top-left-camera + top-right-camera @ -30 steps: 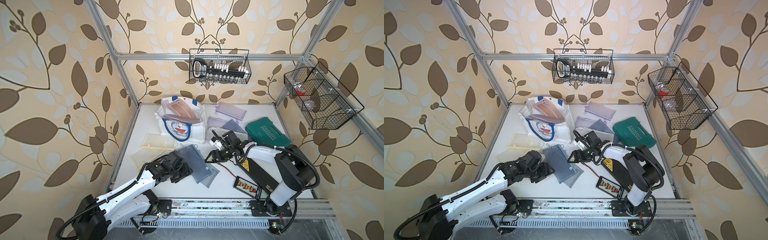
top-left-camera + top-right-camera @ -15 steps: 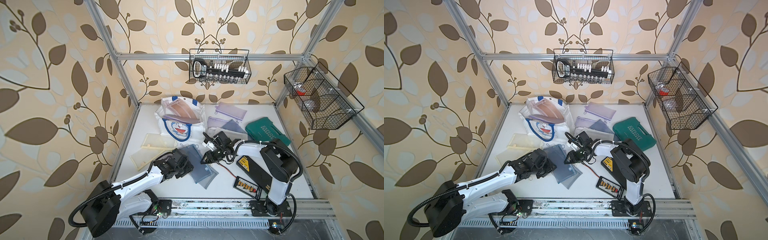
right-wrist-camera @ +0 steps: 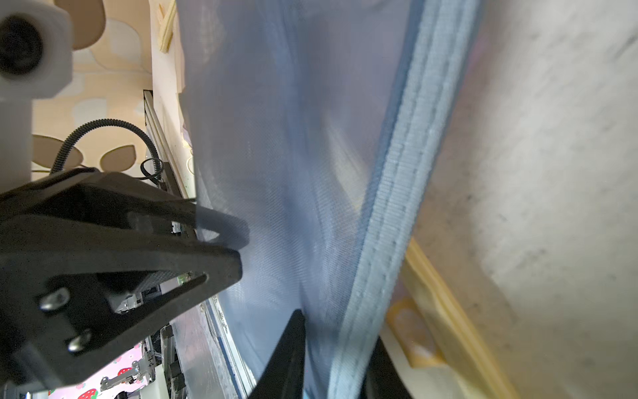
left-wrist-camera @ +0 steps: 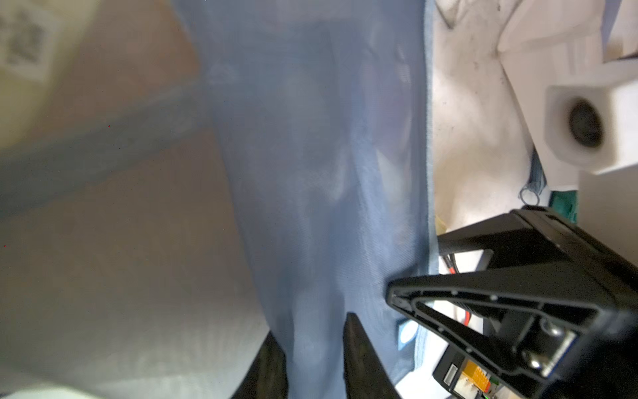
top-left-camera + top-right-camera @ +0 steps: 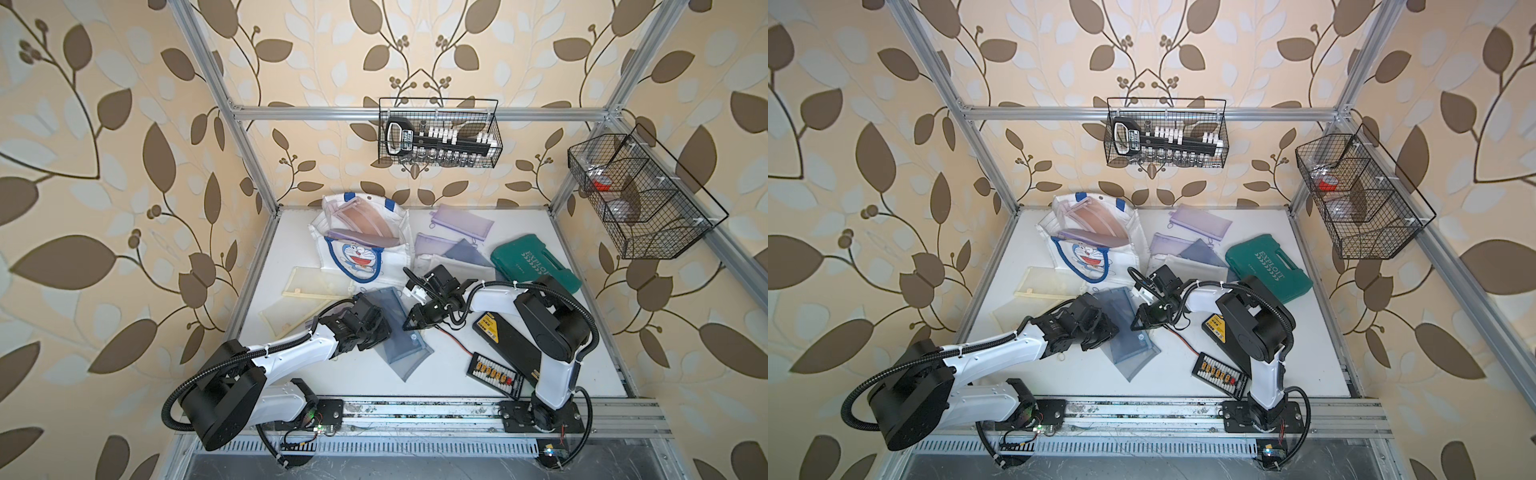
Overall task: Put the pencil pouch into the canvas bag
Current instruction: Pick up the pencil pouch.
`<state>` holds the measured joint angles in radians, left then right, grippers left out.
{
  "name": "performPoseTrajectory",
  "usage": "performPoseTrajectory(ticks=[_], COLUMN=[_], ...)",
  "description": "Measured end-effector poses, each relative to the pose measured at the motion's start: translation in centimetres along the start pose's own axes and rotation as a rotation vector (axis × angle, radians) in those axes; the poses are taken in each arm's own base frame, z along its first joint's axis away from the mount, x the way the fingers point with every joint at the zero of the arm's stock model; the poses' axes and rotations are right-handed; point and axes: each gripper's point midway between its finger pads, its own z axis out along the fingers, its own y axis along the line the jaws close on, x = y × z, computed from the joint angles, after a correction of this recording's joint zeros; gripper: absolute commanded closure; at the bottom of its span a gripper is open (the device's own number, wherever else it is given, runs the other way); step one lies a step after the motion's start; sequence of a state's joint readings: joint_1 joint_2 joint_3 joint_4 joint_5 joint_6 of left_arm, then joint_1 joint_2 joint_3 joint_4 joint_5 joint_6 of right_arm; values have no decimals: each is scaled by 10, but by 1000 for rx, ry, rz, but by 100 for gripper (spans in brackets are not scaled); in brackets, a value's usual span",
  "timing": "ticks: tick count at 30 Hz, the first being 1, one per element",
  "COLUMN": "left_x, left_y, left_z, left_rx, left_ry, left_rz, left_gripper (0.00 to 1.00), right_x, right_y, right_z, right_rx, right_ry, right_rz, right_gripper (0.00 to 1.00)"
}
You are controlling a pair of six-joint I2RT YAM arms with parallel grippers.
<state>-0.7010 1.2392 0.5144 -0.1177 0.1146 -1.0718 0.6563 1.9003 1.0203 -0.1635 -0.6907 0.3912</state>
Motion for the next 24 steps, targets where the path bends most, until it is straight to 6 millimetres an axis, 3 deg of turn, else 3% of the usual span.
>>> performPoseTrajectory(ticks=[3,5,12,20,24], left_x=[0,0,1,-8,-7], left_y=[-6,-8,-8,-42,-45], left_z=[0,0,-6,-65,-86], left_rx=[25,35,15,61,42], left_ry=[5,6,16,-17,-12], left_rz=[13,23,39,86,92], left_gripper=[100,100,100,100,100], right_x=[0,1,2,-15,-27], right_y=[0,-1,3,23,31], right_z=[0,0,-5,-50,-75], right_rx=[-1,-1,3,23,35], right_ry=[0,2,0,-101,-159], right_rz=[0,1,-15,-85,-106], right_gripper=[80,78,36,10,1])
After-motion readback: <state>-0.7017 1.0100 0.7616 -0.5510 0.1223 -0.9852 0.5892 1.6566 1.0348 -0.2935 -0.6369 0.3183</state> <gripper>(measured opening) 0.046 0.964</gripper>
